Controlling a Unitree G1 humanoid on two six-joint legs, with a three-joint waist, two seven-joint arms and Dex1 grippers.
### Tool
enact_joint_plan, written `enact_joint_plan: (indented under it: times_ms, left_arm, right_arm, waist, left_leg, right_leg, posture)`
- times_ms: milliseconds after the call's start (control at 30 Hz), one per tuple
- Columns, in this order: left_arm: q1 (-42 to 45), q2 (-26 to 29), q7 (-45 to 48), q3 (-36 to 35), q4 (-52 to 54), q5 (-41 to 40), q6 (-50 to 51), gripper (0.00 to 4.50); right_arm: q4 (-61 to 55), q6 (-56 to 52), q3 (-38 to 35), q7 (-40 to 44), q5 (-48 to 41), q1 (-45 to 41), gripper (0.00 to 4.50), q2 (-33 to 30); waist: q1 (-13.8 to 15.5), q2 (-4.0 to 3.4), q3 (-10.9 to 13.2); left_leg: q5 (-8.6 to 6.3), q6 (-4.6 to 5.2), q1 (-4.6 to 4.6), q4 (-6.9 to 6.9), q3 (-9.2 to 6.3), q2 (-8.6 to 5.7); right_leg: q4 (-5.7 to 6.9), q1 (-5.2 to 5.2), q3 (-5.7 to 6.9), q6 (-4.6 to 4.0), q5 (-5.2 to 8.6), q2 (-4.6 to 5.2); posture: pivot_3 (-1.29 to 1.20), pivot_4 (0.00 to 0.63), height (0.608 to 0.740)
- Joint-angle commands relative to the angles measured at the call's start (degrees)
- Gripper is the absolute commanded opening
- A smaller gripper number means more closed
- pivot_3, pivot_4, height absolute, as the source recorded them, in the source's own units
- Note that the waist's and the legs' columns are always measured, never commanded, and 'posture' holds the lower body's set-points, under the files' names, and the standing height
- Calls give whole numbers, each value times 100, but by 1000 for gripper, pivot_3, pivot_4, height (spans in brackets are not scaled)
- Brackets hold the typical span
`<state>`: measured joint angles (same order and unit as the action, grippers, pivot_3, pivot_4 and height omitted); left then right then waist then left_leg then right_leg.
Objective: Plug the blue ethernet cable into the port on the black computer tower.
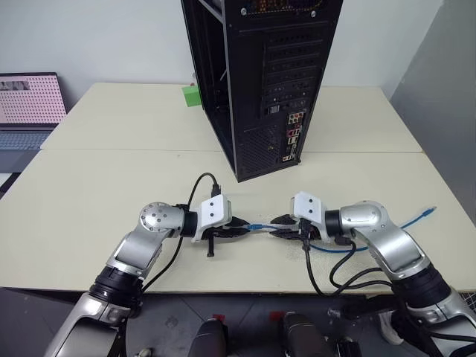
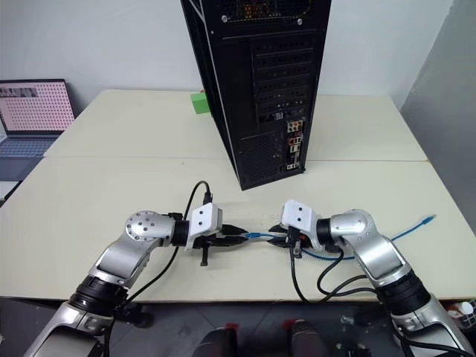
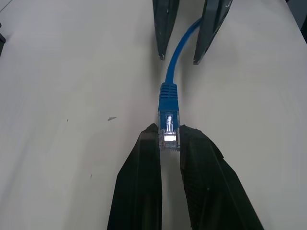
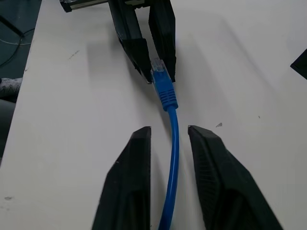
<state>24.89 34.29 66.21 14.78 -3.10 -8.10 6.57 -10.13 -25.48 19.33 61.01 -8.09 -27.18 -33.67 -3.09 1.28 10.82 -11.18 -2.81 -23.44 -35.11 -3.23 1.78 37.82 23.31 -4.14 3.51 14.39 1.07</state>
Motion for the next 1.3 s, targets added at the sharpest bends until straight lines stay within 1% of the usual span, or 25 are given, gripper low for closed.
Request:
enact_joint_plan:
  times_ms: [33, 167, 200, 267, 367, 400, 467, 533, 633, 767, 933, 1133, 1200, 1233, 1300]
  left_arm:
    - [-55, -4, -126, -181, 201, -43, -256, 281]
    - [-182, -26, -408, -220, 210, 194, -984, 281]
    - [-214, -44, -477, -227, 206, 234, -1156, 281]
    - [-281, -63, -615, -242, 184, 348, -1561, 281]
    - [-373, -80, -843, -263, 95, 542, -2248, 281]
    - [-382, -71, -926, -252, 33, 653, -2543, 281]
    - [-358, -43, -1185, -245, -200, 969, -3240, 281]
    - [-253, 18, -1539, -207, -513, 1460, -4185, 281]
    - [-82, 25, -2179, -224, -934, 2137, -5363, 281]
    - [88, 16, -2934, -270, -1323, 2807, -6333, 281]
    - [271, 3, -3559, -252, -1558, 3288, -6783, 281]
    - [369, 39, -4026, -242, -1634, 3590, -6849, 281]
    - [387, 51, -4112, -211, -1643, 3641, -6841, 281]
    - [383, 55, -4159, -204, -1633, 3665, -6838, 281]
    - [364, 54, -4219, -173, -1595, 3693, -6830, 281]
  right_arm:
    - [-302, -51, -267, 270, -262, -60, 2232, -276]
    - [-593, -314, -670, 410, -647, 144, 3074, -644]
    - [-663, -417, -776, 406, -762, 193, 3361, -696]
    - [-811, -616, -963, 395, -987, 298, 3750, -797]
    - [-1028, -1072, -1284, 278, -1424, 458, 4450, -821]
    - [-1093, -1259, -1391, 226, -1593, 501, 4492, -802]
    - [-1206, -1577, -1575, 28, -1878, 558, 4500, -696]
    - [-1295, -1888, -1714, -223, -2140, 562, 4500, -520]
    - [-1351, -2265, -1753, -608, -2396, 479, 4500, -217]
    - [-1320, -2588, -1662, -988, -2566, 339, 4500, 144]
    - [-1100, -2765, -1464, -1251, -2619, 151, 4500, 497]
    - [-847, -2815, -1297, -1237, -2636, 11, 4500, 689]
    - [-777, -2807, -1273, -1231, -2629, -27, 4138, 722]
    - [-739, -2807, -1269, -1232, -2634, -50, 4072, 744]
    - [-675, -2815, -1276, -1225, -2661, -95, 3561, 773]
  waist:
    - [2, 0, 0]
    - [22, 0, 0]
    - [22, 0, 0]
    - [28, 0, 0]
    - [26, 0, 0]
    - [25, 0, 0]
    - [39, 0, 0]
    - [38, 0, 0]
    - [54, 0, 0]
    - [82, 0, 0]
    - [106, 0, 0]
    - [118, -1, -1]
    - [119, -1, -1]
    - [119, -1, -1]
    - [118, -1, -1]
  left_leg:
    - [0, 0, 0, 0, 0, 0]
    - [0, 0, -1, 0, 0, 0]
    - [0, 0, -1, 0, 0, 0]
    - [0, 0, -1, 0, 1, 0]
    - [0, 0, -1, 0, 0, 0]
    - [0, 0, -1, 0, 0, 0]
    - [0, 0, 0, 0, 0, 0]
    - [0, 0, -1, 0, 1, 0]
    - [0, 0, 0, 0, 0, 0]
    - [0, 0, -2, -1, 2, -1]
    - [0, 0, -2, 0, 1, -1]
    - [0, 0, -2, -1, 2, -1]
    - [0, 0, -2, 0, 2, -1]
    - [0, 0, -2, 0, 2, -1]
    - [0, 0, -2, 0, 2, -1]
  right_leg:
    - [0, 0, 0, 0, 0, 0]
    - [0, 0, 0, 0, 0, 1]
    - [-1, 0, 0, 0, 0, 1]
    - [-2, 0, -1, 0, 0, 2]
    - [-1, 0, -1, 0, 0, 2]
    - [-1, 0, -2, 0, 0, 2]
    - [-2, 0, -1, 0, 0, 2]
    - [-2, -1, -2, 0, -1, 2]
    - [-1, -1, -2, 0, -1, 2]
    - [-3, -1, -3, 2, -3, 2]
    - [-1, -1, -1, 3, -3, 2]
    - [0, 0, 0, 4, -4, 2]
    - [0, 0, 0, 4, -4, 2]
    - [1, 0, 0, 5, -4, 2]
    - [1, 0, 0, 4, -4, 2]
  posture:
    - [0, 150, 740]
    - [0, 150, 740]
    - [0, 150, 740]
    - [0, 150, 740]
    - [0, 150, 740]
    - [0, 150, 740]
    - [0, 150, 740]
    - [0, 150, 740]
    - [0, 150, 740]
    - [0, 150, 740]
    - [0, 150, 740]
    - [0, 150, 740]
    - [0, 150, 740]
    - [0, 150, 740]
    - [0, 150, 740]
